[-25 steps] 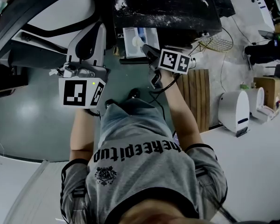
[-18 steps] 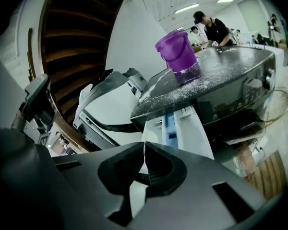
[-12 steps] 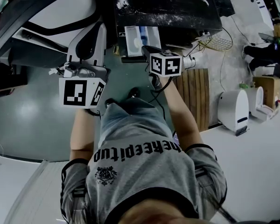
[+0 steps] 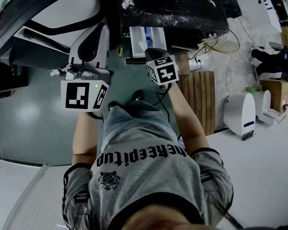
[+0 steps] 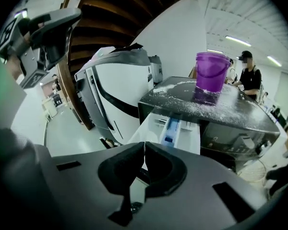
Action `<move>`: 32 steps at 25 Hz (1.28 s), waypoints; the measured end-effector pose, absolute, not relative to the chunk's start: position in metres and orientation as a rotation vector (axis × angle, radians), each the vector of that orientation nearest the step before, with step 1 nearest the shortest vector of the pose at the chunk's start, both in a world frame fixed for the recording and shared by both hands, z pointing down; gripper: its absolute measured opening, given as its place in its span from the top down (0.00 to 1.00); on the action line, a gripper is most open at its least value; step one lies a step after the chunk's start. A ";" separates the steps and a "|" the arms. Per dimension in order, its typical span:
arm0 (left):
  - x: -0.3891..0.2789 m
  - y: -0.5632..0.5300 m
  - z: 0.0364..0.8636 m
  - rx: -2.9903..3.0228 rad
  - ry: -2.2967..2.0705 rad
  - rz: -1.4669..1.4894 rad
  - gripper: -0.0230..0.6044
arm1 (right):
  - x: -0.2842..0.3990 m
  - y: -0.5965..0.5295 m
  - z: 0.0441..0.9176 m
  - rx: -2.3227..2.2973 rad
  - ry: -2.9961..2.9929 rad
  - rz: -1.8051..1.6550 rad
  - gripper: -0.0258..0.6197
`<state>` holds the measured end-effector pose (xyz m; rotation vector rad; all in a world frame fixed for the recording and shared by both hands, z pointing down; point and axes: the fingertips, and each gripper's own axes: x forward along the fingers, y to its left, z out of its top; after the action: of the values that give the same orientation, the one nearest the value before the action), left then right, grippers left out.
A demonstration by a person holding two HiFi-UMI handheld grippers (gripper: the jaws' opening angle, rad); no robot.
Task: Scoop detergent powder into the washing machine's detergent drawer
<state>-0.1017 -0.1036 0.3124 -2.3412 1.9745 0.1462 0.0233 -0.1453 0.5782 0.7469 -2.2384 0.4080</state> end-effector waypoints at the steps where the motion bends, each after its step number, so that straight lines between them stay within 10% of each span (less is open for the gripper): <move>1: -0.102 -0.103 0.312 -2.340 1.975 0.147 0.96 | 0.023 -0.144 0.579 0.734 -2.230 0.358 0.95; 32: -0.103 -0.100 0.310 -2.335 1.979 0.162 0.96 | 0.010 -0.130 0.582 0.577 -2.133 -0.087 0.95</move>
<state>-0.1031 -0.0996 0.3100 -2.3345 1.9787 0.1618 0.0103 -0.1300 0.5823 0.5767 -2.1329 -0.0869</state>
